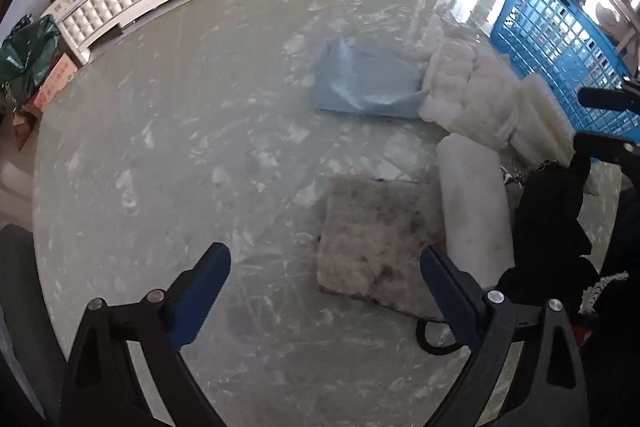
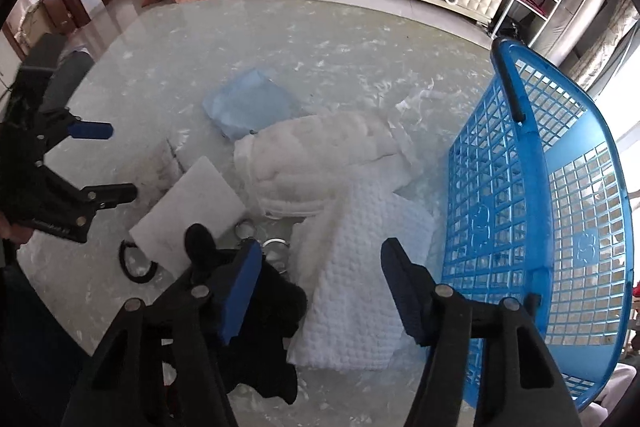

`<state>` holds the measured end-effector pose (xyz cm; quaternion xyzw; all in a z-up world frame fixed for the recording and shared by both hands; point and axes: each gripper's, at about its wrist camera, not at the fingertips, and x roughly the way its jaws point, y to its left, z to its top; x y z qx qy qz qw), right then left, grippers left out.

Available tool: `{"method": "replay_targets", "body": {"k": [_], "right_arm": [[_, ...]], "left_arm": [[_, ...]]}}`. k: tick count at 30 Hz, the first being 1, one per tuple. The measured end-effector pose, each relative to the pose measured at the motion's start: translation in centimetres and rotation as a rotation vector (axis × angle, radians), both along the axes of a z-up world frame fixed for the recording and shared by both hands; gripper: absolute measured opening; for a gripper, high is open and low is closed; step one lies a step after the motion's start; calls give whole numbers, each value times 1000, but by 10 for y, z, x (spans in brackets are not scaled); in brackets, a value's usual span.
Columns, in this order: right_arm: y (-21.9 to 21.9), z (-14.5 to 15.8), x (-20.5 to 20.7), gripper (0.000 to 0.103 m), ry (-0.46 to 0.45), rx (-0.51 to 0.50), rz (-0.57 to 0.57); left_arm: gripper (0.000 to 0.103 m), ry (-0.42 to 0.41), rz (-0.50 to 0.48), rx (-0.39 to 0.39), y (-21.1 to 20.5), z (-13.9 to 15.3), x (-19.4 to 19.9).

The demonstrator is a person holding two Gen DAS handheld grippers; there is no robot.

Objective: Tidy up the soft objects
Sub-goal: 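Reach the right gripper down to the white waffle towel and close on it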

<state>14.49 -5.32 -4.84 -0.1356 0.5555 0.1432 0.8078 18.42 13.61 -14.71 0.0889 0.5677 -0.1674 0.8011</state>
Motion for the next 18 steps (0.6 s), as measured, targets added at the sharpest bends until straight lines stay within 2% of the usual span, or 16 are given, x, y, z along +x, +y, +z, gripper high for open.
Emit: {"method": "replay_targets", "body": {"k": [4, 7, 9, 12, 15, 18], "right_arm": [[5, -11, 3, 59, 35, -34, -27], [4, -20, 9, 59, 61, -79, -74], [0, -25, 12, 59, 79, -87, -107], [-8, -30, 18, 59, 105, -96, -155], [-11, -39, 25, 59, 134, -106, -179], [-18, -42, 28, 56, 153, -78, -201]], "left_arm": [[95, 21, -9, 22, -5, -13, 9], [89, 31, -6, 25, -6, -19, 15], [87, 47, 5, 27, -6, -24, 17], [80, 41, -3, 23, -10, -24, 18], [64, 32, -17, 7, -16, -21, 16], [38, 30, -31, -13, -21, -19, 13]]}}
